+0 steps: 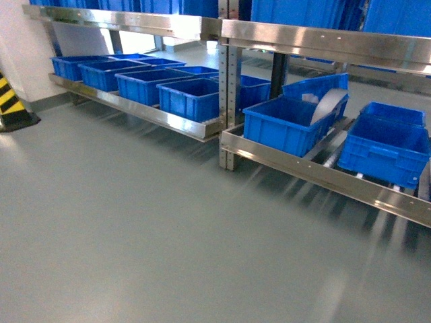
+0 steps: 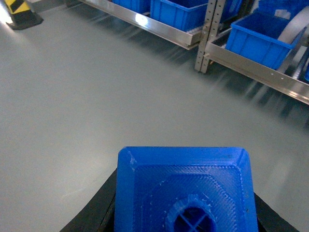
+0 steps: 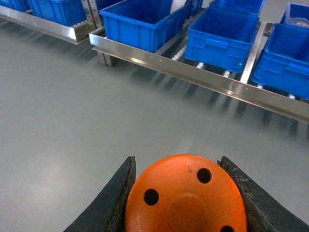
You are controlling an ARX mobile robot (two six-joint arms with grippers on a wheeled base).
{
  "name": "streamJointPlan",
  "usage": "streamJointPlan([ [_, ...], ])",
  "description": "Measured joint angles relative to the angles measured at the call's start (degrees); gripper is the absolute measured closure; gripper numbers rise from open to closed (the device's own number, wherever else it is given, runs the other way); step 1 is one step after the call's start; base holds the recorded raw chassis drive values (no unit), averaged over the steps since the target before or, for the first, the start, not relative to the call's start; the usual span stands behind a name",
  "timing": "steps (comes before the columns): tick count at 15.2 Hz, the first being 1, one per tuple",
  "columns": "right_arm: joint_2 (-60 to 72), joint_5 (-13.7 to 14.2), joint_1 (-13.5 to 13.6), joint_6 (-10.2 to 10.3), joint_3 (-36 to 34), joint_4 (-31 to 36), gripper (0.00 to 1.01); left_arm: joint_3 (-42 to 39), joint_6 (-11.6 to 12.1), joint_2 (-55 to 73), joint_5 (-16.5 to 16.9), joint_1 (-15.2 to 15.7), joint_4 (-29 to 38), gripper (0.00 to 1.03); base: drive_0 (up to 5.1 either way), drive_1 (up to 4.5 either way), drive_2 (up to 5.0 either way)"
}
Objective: Sort blue parts and orange caps into right shelf containers
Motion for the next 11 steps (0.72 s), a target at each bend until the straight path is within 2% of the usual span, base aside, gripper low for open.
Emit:
streamJointPlan([
  [11,0.0,0.13,0.02,0.0,0.0,0.02,0.58,0.02,0.0,0.0,-0.02,0.0,0.0,0.58,-1.5,-1.54,-1.5],
])
